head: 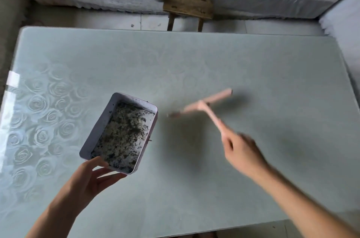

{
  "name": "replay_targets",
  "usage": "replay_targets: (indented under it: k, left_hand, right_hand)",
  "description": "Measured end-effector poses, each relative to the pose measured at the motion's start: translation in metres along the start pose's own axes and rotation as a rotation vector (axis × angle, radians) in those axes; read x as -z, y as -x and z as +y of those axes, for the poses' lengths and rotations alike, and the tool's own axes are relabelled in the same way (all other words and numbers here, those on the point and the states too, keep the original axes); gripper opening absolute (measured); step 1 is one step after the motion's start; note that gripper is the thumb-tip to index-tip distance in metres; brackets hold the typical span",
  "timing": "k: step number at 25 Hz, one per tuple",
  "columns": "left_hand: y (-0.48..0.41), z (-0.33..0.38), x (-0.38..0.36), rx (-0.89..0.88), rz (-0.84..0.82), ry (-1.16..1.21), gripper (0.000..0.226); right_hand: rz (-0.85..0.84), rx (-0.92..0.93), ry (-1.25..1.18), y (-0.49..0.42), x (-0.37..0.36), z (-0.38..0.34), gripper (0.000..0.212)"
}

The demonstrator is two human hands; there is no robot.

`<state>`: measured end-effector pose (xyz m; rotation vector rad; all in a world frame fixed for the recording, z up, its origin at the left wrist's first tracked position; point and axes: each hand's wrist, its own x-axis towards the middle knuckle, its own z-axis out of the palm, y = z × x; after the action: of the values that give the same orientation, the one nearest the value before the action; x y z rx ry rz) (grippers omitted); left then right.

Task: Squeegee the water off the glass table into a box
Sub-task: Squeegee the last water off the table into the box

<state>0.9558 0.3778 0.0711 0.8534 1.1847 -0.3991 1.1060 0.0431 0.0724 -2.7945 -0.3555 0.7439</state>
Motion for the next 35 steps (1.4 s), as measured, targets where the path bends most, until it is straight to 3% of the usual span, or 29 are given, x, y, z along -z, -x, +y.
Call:
replay_targets:
  k: [2,5,9,12,15,19,23,26,30,33,35]
  left_hand:
    - [-0.003,-0.008,-0.018,0.01,0.005,-0.023,0.037]
    - [-0.005,-0.024,-0.037,0.01,-0.001,0.001,0.038]
    - [0.007,-0.04,-0.058,0.001,0.019,0.041,0.037]
    - [0.02,-0.046,-0.074,0.002,0.021,0.043,0.037]
    - [0.027,-0.053,-0.091,-0.009,0.016,0.046,0.037]
    - [0.024,-0.064,-0.107,-0.047,0.022,0.061,0.049]
    - [0.021,-0.072,-0.12,-0.034,0.018,0.054,0.051]
    - [0.023,-0.076,-0.128,-0.044,0.018,0.073,0.05]
    - [0.022,-0.081,-0.135,-0.055,-0.013,0.122,0.061]
    - [0.022,-0.086,-0.143,-0.024,-0.05,0.158,0.065]
    - [0.018,-0.093,-0.158,-0.011,-0.055,0.152,0.064]
  right_hand:
    - [0.069,-0.057,0.016,-0.057,0.038,0.021,0.057]
    - [0.02,-0.163,-0.038,-0.084,0.038,0.048,0.058]
    - [-0.084,-0.159,-0.121,0.047,-0.031,0.064,0.063]
    - [-0.216,-0.138,-0.099,0.096,-0.016,0.074,0.067]
    - [-0.006,-0.002,-0.004,0.027,0.033,0.1,0.073]
    - [0.039,-0.198,-0.08,-0.053,0.059,0.133,0.059]
    - [-0.014,-0.21,-0.126,0.065,-0.019,0.144,0.064]
    - [-0.128,-0.233,-0.198,0.125,-0.017,0.148,0.062]
    - [0.099,-0.187,-0.132,0.049,0.047,0.199,0.055]
    - [0.115,-0.35,-0.234,-0.025,0.087,0.231,0.051]
    - [0.099,-0.405,-0.229,-0.02,0.067,0.234,0.058]
